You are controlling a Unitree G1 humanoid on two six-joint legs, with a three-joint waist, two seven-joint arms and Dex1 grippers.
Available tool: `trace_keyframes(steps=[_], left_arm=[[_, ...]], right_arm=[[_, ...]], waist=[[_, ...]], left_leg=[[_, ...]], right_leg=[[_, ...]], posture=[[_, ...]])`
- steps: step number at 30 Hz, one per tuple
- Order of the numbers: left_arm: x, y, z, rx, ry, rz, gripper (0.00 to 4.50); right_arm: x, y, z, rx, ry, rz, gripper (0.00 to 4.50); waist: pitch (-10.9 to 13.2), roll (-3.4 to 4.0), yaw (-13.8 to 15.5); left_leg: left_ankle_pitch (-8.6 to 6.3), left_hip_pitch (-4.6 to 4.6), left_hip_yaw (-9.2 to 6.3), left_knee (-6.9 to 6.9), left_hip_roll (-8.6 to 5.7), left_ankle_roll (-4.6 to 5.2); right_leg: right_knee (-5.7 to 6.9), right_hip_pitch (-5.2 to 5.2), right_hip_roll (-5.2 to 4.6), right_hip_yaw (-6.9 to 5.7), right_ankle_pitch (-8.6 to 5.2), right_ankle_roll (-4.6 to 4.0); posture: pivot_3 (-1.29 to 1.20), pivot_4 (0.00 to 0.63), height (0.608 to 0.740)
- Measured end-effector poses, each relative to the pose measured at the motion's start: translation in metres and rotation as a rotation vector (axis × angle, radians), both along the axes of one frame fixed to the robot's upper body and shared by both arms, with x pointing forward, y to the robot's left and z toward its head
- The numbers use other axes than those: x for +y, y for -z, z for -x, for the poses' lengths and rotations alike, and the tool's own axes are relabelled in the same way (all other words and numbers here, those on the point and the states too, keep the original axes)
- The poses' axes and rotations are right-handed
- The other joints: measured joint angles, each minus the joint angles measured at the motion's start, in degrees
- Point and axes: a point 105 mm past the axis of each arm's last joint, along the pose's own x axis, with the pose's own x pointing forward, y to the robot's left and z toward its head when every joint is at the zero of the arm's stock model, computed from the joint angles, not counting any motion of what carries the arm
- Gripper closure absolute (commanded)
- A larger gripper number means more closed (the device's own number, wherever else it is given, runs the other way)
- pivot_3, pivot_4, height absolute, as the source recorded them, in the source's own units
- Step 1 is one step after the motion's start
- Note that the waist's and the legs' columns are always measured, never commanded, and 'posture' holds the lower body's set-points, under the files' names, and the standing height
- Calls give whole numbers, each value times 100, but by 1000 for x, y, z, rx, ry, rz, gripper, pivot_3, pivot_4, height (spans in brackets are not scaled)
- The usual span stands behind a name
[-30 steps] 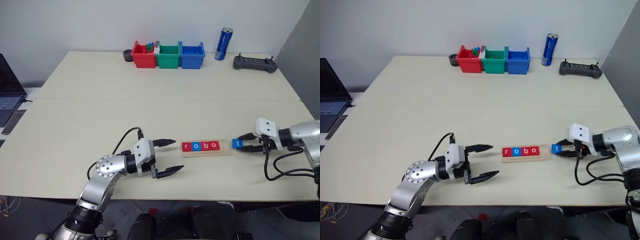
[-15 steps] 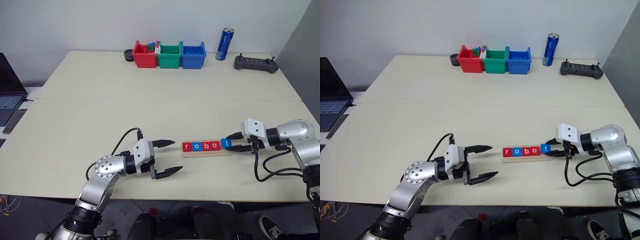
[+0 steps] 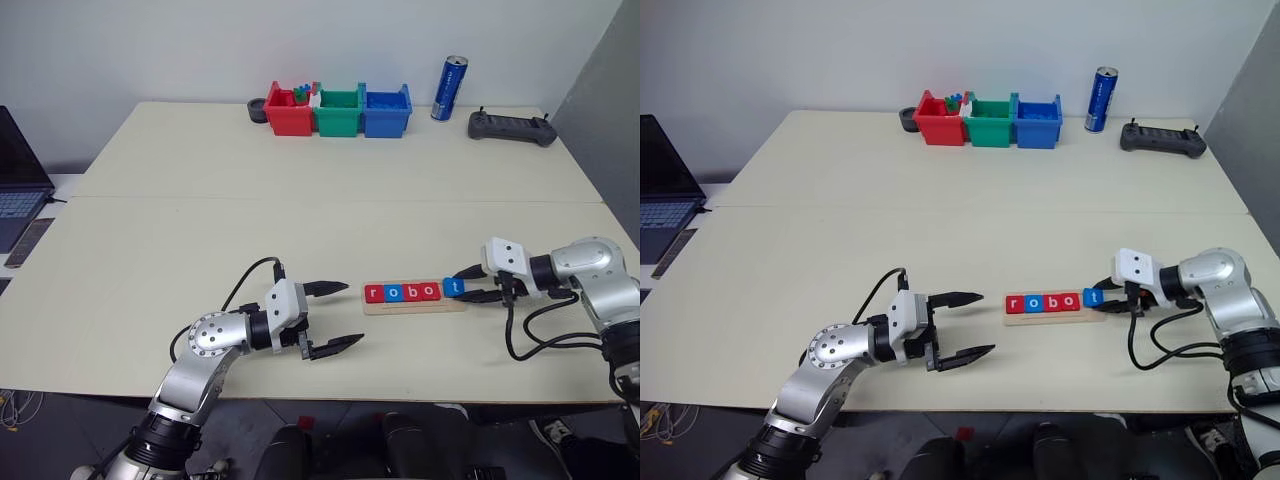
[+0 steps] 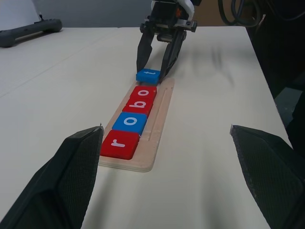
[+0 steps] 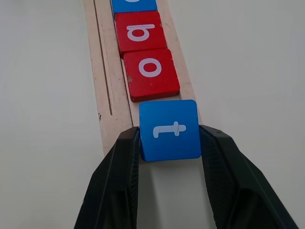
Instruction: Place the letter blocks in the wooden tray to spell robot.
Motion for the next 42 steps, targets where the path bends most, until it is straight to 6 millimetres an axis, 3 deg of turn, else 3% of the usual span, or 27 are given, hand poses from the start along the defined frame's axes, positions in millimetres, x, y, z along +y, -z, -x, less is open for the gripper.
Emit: trace_keyframes(steps=[16, 42], left_arm=[[0, 0, 0, -1, -1, -1, 0], [0, 0, 0, -1, -1, -1, 0]], right_arm=[[9, 0, -2, -2, -32, -2, 3036], [8, 1, 0, 4, -53, 17, 3036]], waist=[[0, 0, -8], [0, 0, -8]], left_leg=[[0, 0, -1, 0, 0, 0], [0, 0, 0, 0, 0, 0]], right_leg=[[1, 0, 0, 0, 0, 0], [1, -1, 0, 0, 0, -1]], posture=[[0, 150, 740], [0, 150, 740]])
